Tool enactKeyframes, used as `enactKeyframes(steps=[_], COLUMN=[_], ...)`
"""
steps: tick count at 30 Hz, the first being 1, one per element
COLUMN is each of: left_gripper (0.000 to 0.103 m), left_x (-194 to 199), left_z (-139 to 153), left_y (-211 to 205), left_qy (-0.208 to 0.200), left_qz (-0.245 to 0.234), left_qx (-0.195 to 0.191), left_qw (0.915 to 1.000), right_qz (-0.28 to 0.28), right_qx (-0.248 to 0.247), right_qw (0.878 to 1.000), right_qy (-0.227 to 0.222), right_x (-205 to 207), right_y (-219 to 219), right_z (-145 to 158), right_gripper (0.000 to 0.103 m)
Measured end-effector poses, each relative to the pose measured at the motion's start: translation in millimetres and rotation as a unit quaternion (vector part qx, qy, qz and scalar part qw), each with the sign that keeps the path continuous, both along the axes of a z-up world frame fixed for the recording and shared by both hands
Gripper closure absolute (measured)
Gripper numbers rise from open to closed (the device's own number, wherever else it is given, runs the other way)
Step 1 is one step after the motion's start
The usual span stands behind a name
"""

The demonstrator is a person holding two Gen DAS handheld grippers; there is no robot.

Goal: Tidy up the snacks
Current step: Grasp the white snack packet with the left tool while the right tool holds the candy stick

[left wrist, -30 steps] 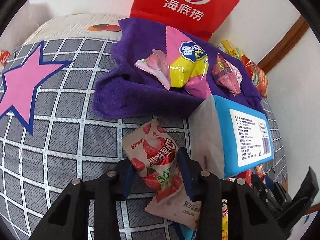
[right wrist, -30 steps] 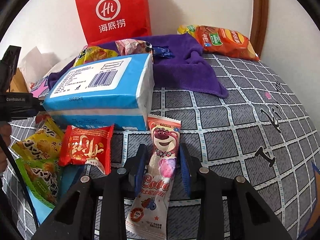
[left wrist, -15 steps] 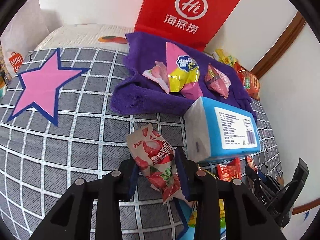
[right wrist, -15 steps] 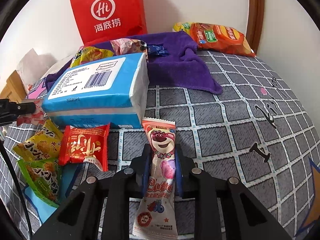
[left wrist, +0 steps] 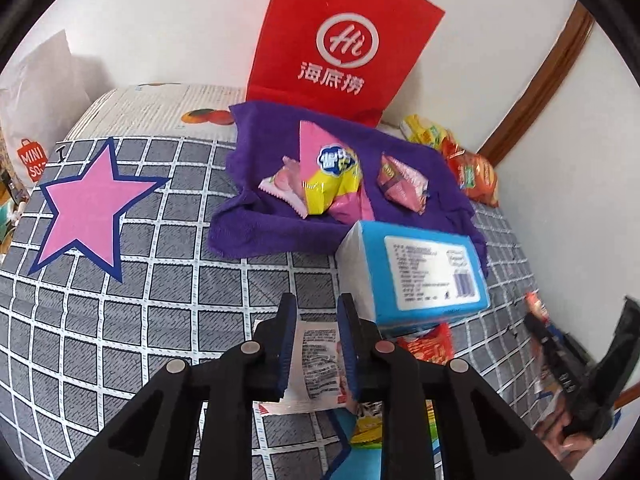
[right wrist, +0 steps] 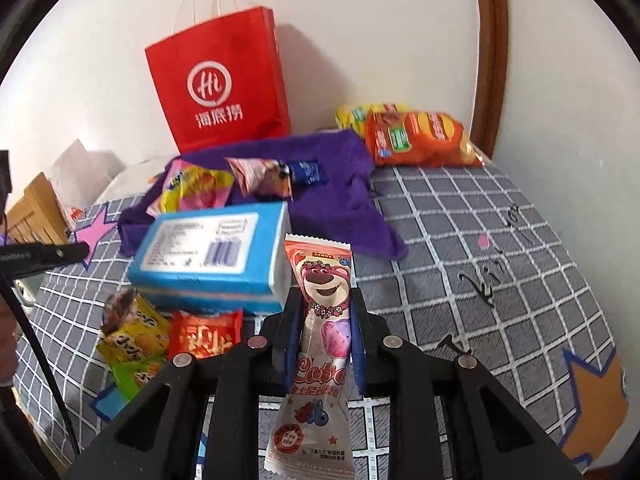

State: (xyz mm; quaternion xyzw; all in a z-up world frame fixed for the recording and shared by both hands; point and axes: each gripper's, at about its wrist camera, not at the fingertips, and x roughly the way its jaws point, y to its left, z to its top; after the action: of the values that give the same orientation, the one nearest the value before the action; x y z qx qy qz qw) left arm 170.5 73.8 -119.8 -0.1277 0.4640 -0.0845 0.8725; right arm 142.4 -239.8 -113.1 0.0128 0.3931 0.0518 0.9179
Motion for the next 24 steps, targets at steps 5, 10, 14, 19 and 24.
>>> enactKeyframes(steps=[5,10,14,19,24], left_gripper=[0.067,0.050,0.046,0.039,0.042], left_x=[1.1,-1.0,1.4,2.4,2.4], left_z=[-24.3,-39.2,-53.2,-63.2,-66.3], left_y=[-7.7,-14.1,-22.2,-21.7,-15.3], left_qy=[0.037,0.045,0.059,0.051,0.050], left_qz=[-0.011,-0.025,-0.030,-0.026,-0.021], left_qx=[0.018,0.019,0.052,0.053,0.035], left_qw=[0.9991,0.9985,0.9965,0.9969,0.9979], right_qz=[0.005,0.006,0.006,0.005,0.009], right_qx=[0.014,0.012,0.013,0.014,0.011], right_qw=[1.000,0.999,0.999,0.998,0.998], right_qy=[0.008,0.031,0.044,0.055,0.060], right_x=[-2.8,-2.5,-2.9,-1.4,1.0], right_y=[-0.3,5.0,6.5,5.1,8.2], right_z=[-4.5,-23.8,-35.9,-44.2,-47.6], right_gripper=[0.081,0.081,0.081,0.081,0.081])
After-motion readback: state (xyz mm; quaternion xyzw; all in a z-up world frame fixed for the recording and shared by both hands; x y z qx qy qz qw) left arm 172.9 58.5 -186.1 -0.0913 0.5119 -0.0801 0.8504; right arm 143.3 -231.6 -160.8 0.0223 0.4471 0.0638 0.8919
